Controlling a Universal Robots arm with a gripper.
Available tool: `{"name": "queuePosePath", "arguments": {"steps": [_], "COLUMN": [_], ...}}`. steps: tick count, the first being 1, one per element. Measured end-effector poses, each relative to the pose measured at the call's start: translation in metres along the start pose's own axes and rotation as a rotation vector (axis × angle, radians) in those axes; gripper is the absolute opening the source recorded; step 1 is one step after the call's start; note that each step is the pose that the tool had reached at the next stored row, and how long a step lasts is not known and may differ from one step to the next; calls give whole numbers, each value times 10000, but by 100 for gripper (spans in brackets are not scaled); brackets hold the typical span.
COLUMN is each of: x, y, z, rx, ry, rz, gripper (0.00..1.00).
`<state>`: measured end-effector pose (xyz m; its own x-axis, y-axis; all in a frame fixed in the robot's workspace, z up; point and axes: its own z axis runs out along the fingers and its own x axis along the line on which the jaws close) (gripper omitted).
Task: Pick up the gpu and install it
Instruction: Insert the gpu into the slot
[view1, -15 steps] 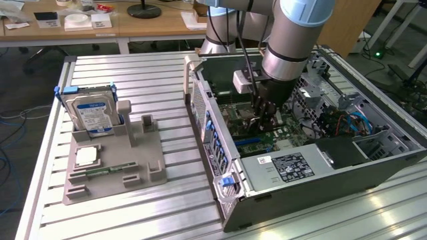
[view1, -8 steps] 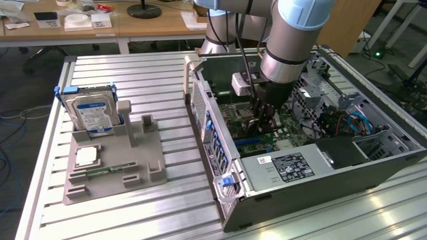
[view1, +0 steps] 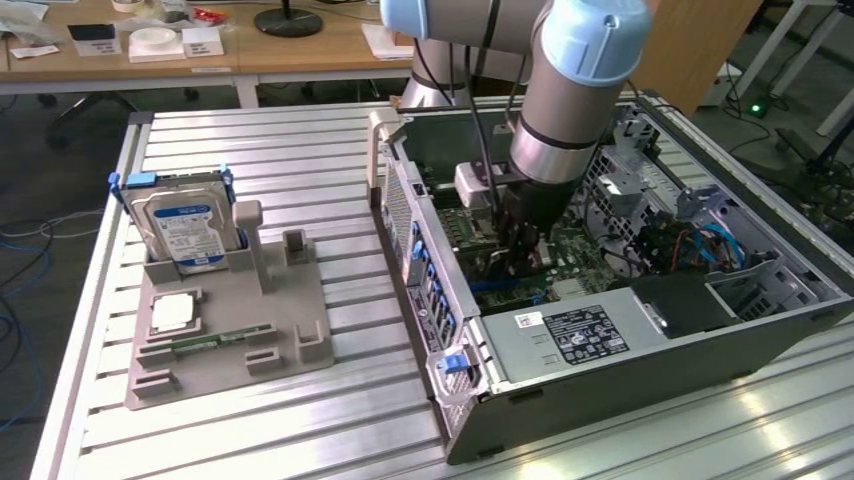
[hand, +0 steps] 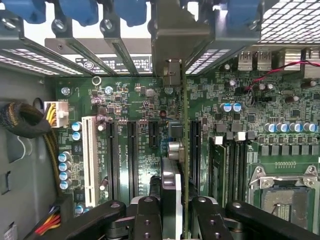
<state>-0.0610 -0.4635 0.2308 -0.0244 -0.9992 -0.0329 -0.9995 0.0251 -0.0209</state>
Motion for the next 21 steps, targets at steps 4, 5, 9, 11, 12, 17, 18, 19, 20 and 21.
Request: {"name": "queuePosePath", "arguments": {"steps": [4, 5, 9, 11, 12, 17, 18, 19, 20, 21], "x": [1, 0, 1, 1, 1, 1, 2, 2, 2, 2], "y": [3, 7, 13, 14, 14, 15, 14, 15, 15, 15], "z": [16, 16, 17, 17, 18, 37, 43, 48, 52, 55], "rx": [0, 0, 1, 0, 0, 1, 1, 0, -1, -1], "ry": [1, 1, -1, 1, 1, -1, -2, -1, -1, 0], "rz": [0, 3, -1, -1, 0, 0, 0, 0, 0, 0], "gripper": [28, 28, 28, 28, 28, 28, 28, 28, 28, 28]}}
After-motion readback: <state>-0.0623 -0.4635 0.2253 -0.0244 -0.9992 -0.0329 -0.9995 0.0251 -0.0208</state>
